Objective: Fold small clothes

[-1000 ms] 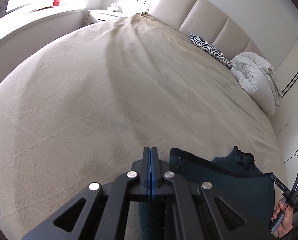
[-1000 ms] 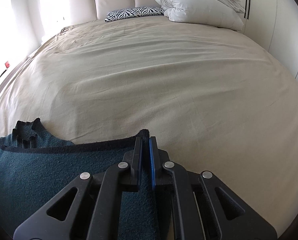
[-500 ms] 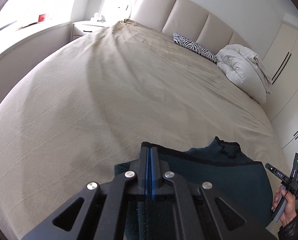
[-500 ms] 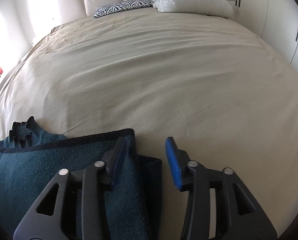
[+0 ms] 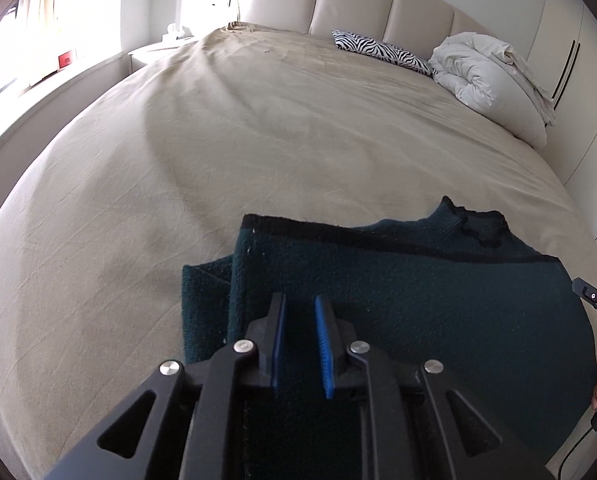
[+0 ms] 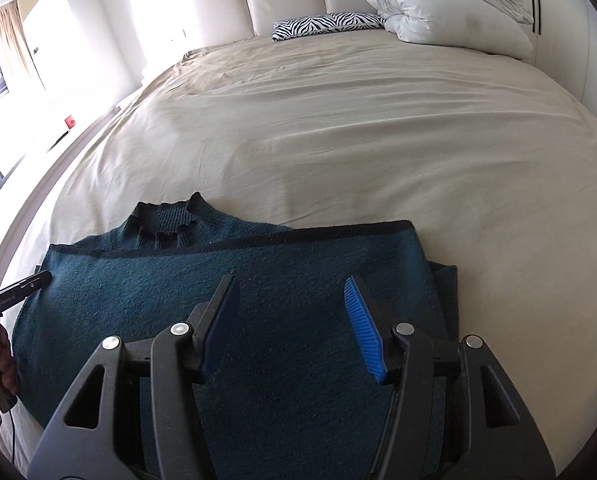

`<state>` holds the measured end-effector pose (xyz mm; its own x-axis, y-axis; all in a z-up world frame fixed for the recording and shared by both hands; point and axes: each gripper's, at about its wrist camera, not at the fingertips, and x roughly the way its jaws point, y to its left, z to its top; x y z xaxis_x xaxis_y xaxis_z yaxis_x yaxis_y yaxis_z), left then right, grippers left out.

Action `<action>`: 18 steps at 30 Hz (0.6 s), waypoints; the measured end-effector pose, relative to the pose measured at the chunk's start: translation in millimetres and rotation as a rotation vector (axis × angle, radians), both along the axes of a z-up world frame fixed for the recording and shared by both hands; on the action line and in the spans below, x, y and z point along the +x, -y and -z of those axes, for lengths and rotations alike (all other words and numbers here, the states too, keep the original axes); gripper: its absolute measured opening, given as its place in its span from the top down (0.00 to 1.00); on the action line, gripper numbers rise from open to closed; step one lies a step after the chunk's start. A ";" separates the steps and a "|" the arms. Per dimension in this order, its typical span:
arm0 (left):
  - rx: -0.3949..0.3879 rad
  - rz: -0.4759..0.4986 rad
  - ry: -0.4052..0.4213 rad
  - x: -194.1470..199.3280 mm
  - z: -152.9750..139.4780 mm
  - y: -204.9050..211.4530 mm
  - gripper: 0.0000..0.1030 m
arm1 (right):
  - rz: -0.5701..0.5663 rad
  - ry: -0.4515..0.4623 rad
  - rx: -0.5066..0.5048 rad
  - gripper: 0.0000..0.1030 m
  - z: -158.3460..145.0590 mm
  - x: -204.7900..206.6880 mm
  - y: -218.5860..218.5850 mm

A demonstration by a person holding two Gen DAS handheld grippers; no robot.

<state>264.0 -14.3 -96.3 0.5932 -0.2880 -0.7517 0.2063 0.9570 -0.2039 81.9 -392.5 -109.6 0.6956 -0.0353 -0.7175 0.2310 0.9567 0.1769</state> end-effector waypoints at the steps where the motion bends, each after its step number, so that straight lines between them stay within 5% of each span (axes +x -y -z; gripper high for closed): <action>1: 0.001 -0.003 0.001 -0.8 0.1 -1.3 0.84 | 0.019 0.000 0.016 0.48 1.9 -1.3 4.7; 8: 0.055 -0.013 0.037 -13.4 7.6 -0.6 0.83 | 0.166 0.009 0.150 0.48 13.8 -27.4 54.6; 18: 0.044 -0.041 0.041 -20.9 9.1 -9.6 0.83 | 0.109 0.044 0.158 0.48 0.6 -29.4 46.0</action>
